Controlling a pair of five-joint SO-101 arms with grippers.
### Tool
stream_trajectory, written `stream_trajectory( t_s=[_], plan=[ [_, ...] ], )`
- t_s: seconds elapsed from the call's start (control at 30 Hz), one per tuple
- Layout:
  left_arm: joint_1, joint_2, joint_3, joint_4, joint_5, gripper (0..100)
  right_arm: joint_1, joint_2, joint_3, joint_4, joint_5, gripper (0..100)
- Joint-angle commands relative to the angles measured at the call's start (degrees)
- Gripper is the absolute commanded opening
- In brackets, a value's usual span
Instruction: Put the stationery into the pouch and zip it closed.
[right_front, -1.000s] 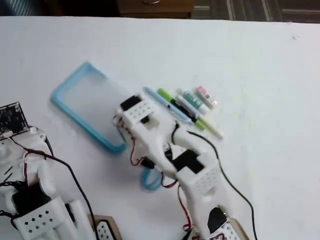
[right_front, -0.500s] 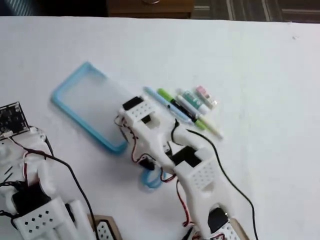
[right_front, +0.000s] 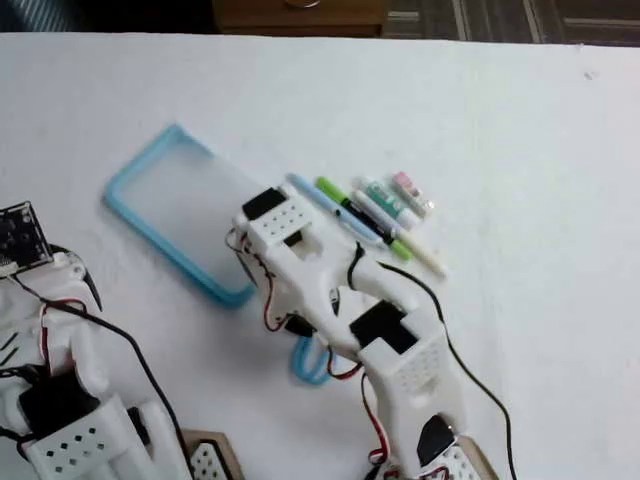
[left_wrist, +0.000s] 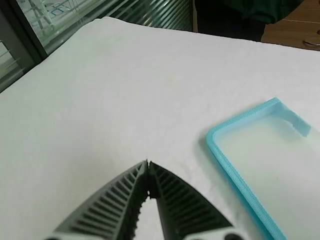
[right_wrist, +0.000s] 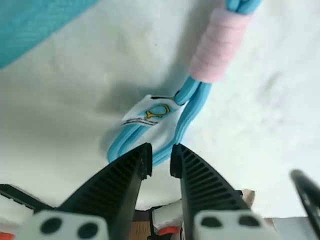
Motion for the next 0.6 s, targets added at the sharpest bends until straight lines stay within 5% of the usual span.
stream_trajectory(
  t_s=[0.0, 0.33, 0.57],
  plan=[
    [0.40, 0.40, -2.55, 0.18, 0.09, 3, -0.13, -1.71, 1.49, 0.57, 0.44, 7.5],
    [0.40, 0.40, -2.55, 0.18, 0.09, 3, 5.14, 6.73, 4.22, -2.77, 0.44, 16.9],
    [0.40, 0.40, -2.55, 0.09, 0.09, 3, 1.89, 11.21, 4.13, -5.93, 0.26, 16.0]
  ],
)
